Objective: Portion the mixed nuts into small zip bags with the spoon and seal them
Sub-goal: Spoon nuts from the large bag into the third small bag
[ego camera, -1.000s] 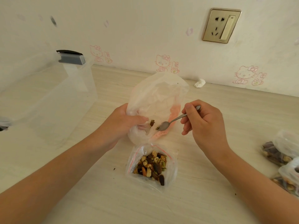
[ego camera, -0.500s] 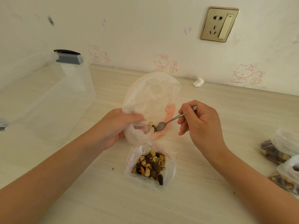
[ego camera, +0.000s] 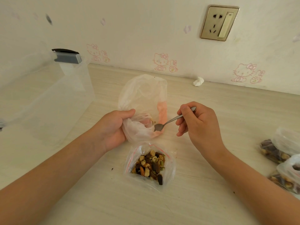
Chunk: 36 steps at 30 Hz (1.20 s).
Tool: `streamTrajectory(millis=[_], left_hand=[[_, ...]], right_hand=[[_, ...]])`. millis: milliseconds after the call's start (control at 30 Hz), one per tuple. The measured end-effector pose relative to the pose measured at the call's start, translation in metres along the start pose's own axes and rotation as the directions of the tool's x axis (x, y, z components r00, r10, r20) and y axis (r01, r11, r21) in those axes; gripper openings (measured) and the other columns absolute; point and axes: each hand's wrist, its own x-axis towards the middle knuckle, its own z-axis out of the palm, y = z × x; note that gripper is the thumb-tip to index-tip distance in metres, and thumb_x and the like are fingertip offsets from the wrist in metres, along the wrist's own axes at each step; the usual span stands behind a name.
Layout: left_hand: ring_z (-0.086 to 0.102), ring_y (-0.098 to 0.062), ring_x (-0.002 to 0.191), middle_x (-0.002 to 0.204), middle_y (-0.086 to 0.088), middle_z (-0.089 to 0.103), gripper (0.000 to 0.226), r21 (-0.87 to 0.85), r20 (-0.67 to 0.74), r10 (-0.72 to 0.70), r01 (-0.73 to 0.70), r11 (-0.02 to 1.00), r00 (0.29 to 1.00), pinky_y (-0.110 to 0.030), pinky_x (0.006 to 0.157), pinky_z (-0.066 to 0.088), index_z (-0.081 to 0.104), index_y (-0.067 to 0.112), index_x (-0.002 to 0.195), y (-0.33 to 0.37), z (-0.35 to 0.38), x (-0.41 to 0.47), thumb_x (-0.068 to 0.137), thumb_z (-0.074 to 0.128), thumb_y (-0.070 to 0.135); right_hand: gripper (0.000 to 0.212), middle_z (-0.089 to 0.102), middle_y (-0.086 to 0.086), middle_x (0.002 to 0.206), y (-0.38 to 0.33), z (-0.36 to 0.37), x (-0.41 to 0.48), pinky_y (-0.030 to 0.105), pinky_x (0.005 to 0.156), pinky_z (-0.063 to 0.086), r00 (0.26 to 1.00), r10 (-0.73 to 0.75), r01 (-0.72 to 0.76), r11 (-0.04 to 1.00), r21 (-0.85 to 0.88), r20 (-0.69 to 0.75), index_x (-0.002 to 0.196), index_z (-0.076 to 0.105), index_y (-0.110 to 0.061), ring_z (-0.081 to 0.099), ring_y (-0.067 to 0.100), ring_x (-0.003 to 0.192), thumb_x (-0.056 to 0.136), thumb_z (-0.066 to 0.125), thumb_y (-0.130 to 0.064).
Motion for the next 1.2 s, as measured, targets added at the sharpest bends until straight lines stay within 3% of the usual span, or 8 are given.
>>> streamTrajectory(millis=[167, 333, 467, 667, 767, 933, 1067, 1200], left_hand=[[0.079, -0.026, 0.097, 0.109, -0.017, 0.079, 0.032, 0.150, -0.010, 0.077, -0.075, 0.986, 0.997, -0.037, 0.073, 0.065, 0.066, 0.001, 0.125, 0.004, -0.002, -0.002, 0.108, 0.052, 0.023], [0.078, -0.027, 0.101, 0.102, -0.024, 0.078, 0.032, 0.195, 0.039, 0.111, -0.117, 0.974, 0.993, -0.040, 0.086, 0.064, 0.065, -0.011, 0.118, 0.017, -0.006, -0.005, 0.100, 0.058, 0.014], [0.076, -0.022, 0.073, 0.086, -0.016, 0.075, 0.014, 0.083, 0.011, 0.136, -0.136, 0.987, 0.991, -0.031, 0.064, 0.063, 0.068, -0.001, 0.090, 0.017, -0.006, -0.003, 0.098, 0.057, 0.003], [0.077, -0.023, 0.099, 0.115, -0.011, 0.079, 0.038, 0.413, 0.083, 0.116, -0.141, 0.900, 0.990, -0.031, 0.071, 0.063, 0.074, 0.006, 0.121, 0.013, -0.010, -0.002, 0.090, 0.073, 0.028], [0.077, -0.024, 0.103, 0.117, -0.009, 0.079, 0.044, 0.469, 0.118, 0.055, -0.105, 0.877, 0.991, -0.034, 0.076, 0.065, 0.074, 0.010, 0.122, 0.013, -0.009, -0.004, 0.081, 0.079, 0.022], [0.074, -0.020, 0.075, 0.097, -0.014, 0.077, 0.015, 0.454, -0.032, 0.142, -0.112, 0.884, 0.989, -0.029, 0.060, 0.061, 0.073, 0.002, 0.101, 0.012, -0.011, 0.001, 0.089, 0.065, -0.002], [0.072, -0.017, 0.065, 0.087, -0.008, 0.075, 0.024, 0.490, -0.131, 0.218, -0.128, 0.862, 0.967, -0.028, 0.050, 0.057, 0.070, 0.006, 0.105, 0.013, -0.015, 0.006, 0.089, 0.056, -0.007], [0.068, -0.010, 0.056, 0.070, 0.003, 0.072, 0.031, 0.583, -0.128, 0.276, -0.152, 0.798, 0.953, -0.025, 0.049, 0.052, 0.068, 0.018, 0.093, 0.013, -0.019, 0.010, 0.089, 0.052, -0.008]], right_hand=[[0.030, 0.069, 0.005, 0.063, 0.001, 0.000, 0.000, 0.036, 0.048, 0.058, 1.000, -0.011, 0.011, 1.000, -0.013, -0.005, 0.081, 0.070, -0.013, 0.063, 0.020, 0.048, 0.106, 0.053, -0.018], [0.031, 0.069, 0.004, 0.063, 0.001, 0.001, -0.002, 0.040, 0.050, 0.060, 0.999, -0.032, 0.032, 0.999, -0.033, -0.002, 0.081, 0.070, -0.014, 0.064, 0.020, 0.048, 0.107, 0.053, -0.020], [0.031, 0.070, 0.004, 0.064, 0.003, 0.003, -0.002, 0.040, 0.049, 0.060, 0.999, -0.033, 0.034, 0.999, -0.024, 0.006, 0.082, 0.071, -0.014, 0.064, 0.020, 0.048, 0.107, 0.053, -0.020], [0.030, 0.069, 0.007, 0.063, 0.008, 0.001, 0.002, 0.037, 0.049, 0.058, 0.994, 0.106, -0.104, 0.987, 0.124, -0.010, 0.083, 0.071, -0.008, 0.062, 0.019, 0.049, 0.106, 0.054, -0.015], [0.029, 0.069, 0.009, 0.063, 0.009, 0.000, 0.005, 0.034, 0.048, 0.057, 0.987, 0.160, -0.153, 0.971, 0.186, -0.020, 0.084, 0.071, -0.005, 0.061, 0.017, 0.049, 0.106, 0.055, -0.014], [0.029, 0.069, 0.008, 0.063, 0.008, 0.001, 0.005, 0.033, 0.048, 0.057, 0.987, 0.159, -0.155, 0.971, 0.183, -0.008, 0.083, 0.071, -0.006, 0.061, 0.017, 0.049, 0.106, 0.055, -0.014], [0.029, 0.069, 0.010, 0.064, 0.008, 0.000, 0.007, 0.033, 0.048, 0.057, 0.971, 0.238, -0.230, 0.943, 0.243, -0.004, 0.085, 0.070, -0.004, 0.060, 0.016, 0.048, 0.107, 0.055, -0.016], [0.029, 0.068, 0.012, 0.063, 0.009, -0.002, 0.010, 0.031, 0.047, 0.057, 0.947, 0.321, -0.306, 0.892, 0.333, 0.011, 0.087, 0.069, -0.002, 0.060, 0.015, 0.048, 0.107, 0.055, -0.016]])
